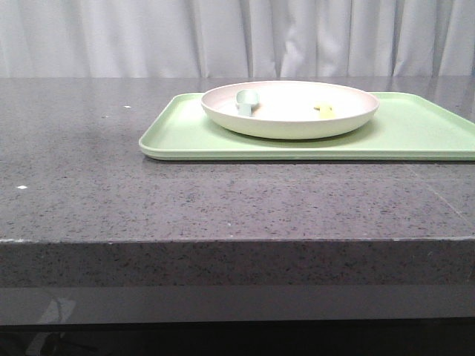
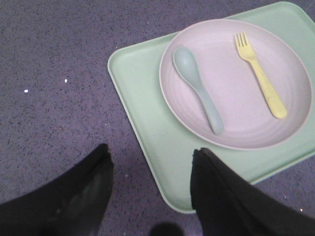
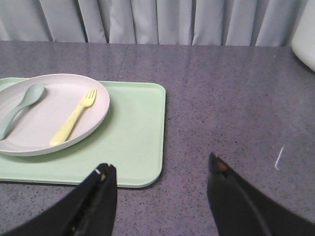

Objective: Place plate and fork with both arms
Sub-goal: 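Move the right gripper above the yellow fork on the plate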

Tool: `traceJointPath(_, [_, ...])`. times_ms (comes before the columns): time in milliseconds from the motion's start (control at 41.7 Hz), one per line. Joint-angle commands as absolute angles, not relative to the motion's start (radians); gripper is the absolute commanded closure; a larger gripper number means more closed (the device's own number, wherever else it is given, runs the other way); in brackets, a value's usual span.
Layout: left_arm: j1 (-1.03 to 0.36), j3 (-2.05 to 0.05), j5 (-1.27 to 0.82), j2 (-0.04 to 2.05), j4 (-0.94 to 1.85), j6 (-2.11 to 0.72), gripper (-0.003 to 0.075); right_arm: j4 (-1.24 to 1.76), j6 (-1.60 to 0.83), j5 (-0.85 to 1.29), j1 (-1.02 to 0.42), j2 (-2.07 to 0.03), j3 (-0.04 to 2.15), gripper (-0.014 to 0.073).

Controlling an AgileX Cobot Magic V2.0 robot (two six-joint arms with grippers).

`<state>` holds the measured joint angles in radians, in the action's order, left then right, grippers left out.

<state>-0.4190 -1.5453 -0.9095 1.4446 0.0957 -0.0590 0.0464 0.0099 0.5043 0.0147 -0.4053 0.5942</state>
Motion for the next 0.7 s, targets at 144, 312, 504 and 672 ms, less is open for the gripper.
traceJointPath(144, [-0.424, -1.285, -0.805, 1.159, 0.100, -0.092, 0.0353, 0.045, 0.000, 0.414, 0.017, -0.419, 0.630, 0.0155])
traceJointPath(312, [-0.424, -1.086, -0.790, 0.980, 0.100, -0.092, 0.0353, 0.045, 0.000, 0.414, 0.017, -0.419, 0.630, 0.0155])
traceJointPath(504, [-0.424, -0.891, -0.786, 0.785, 0.100, -0.092, 0.0353, 0.045, 0.000, 0.414, 0.017, -0.419, 0.630, 0.0155])
traceJointPath(672, [-0.424, -0.792, -0.786, 0.656, 0.100, -0.092, 0.0353, 0.050, 0.000, 0.415, 0.017, -0.419, 0.630, 0.0155])
